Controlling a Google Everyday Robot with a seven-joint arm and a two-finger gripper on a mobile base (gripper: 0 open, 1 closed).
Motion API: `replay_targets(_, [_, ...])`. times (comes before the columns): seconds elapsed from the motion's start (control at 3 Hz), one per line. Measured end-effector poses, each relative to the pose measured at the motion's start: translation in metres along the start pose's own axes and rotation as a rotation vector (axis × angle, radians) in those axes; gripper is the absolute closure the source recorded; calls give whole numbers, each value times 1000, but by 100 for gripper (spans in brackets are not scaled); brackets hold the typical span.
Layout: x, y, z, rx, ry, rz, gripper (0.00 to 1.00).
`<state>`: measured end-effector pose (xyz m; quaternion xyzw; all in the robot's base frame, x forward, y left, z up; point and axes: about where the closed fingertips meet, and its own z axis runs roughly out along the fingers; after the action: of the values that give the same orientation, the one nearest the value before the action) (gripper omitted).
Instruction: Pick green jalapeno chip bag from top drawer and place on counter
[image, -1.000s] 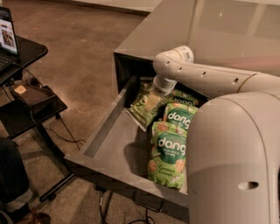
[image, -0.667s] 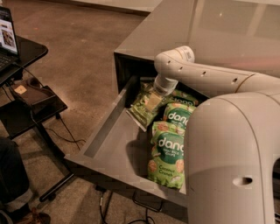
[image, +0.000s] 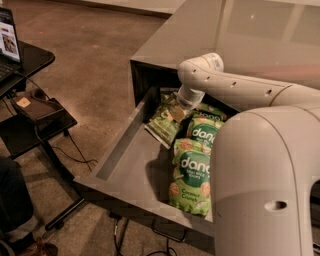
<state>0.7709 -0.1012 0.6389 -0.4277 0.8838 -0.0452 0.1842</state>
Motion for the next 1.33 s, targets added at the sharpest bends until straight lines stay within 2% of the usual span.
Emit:
replay_targets(0.67, [3,1,-5,0,-16,5,88])
replay_targets(1.0, [9,1,-39,45,-87,3,100])
replay_targets(1.33, [14,5,-86,101,-182,-22,100])
